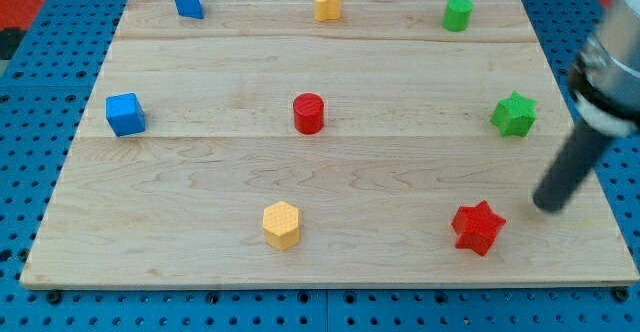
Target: Place red blocks to the center of the board
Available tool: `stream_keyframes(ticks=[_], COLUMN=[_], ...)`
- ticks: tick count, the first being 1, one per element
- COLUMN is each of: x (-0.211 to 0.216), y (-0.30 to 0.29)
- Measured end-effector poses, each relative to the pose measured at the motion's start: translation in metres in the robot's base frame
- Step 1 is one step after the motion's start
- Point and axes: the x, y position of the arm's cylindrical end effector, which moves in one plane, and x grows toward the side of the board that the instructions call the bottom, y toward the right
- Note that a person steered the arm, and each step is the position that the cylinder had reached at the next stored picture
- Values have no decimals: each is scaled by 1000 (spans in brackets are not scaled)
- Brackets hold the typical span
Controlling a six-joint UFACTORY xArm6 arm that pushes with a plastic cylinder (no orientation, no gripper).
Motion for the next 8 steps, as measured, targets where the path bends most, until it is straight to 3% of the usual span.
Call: stream_keyframes(ticks=[1, 2, 4, 5, 7, 8], x=[22, -13, 0, -45, -125, -122], y=[-35, -126, -163, -196, -221, -162])
